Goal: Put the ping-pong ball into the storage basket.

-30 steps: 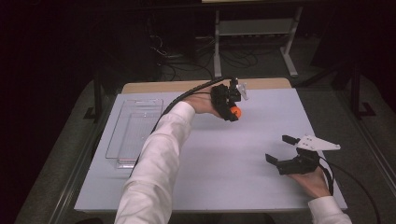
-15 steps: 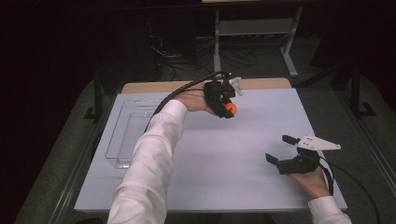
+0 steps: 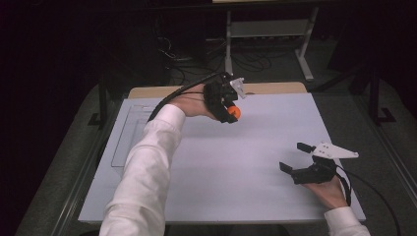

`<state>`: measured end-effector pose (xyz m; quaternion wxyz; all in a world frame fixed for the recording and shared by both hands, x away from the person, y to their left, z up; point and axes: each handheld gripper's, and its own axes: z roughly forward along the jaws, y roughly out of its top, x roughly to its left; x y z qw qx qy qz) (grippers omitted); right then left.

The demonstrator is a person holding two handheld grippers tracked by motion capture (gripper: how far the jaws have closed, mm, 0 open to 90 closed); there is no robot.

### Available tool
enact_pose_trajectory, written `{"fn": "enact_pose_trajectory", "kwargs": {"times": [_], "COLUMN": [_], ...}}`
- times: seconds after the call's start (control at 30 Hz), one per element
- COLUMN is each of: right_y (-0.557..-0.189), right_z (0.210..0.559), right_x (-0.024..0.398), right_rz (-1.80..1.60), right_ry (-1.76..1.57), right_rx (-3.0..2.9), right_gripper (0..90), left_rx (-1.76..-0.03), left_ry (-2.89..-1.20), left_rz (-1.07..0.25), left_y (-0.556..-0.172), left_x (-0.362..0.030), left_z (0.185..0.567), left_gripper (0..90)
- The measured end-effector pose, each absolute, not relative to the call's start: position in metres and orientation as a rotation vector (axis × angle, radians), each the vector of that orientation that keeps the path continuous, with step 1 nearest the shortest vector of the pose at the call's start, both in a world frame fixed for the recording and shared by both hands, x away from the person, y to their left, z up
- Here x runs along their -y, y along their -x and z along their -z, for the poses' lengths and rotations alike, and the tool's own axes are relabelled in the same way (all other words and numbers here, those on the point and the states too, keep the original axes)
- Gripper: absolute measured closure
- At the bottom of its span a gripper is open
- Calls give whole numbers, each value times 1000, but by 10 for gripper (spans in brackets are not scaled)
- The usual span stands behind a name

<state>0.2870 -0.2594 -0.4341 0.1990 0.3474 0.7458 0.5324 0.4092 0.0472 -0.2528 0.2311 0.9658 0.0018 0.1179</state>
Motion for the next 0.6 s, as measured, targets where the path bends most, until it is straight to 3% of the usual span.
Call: {"fn": "enact_pose_trajectory", "kwargs": {"times": [0.6], "right_y": [-287], "right_z": [434], "right_x": [260], "right_rz": [-1485], "right_ry": [-978], "right_rx": [-2083], "right_gripper": [0], "left_rx": [-25], "left_ry": [-2669], "left_rz": [-344], "left_y": [-396], "left_x": [-77], "left_z": [243], "left_gripper": [509]}}
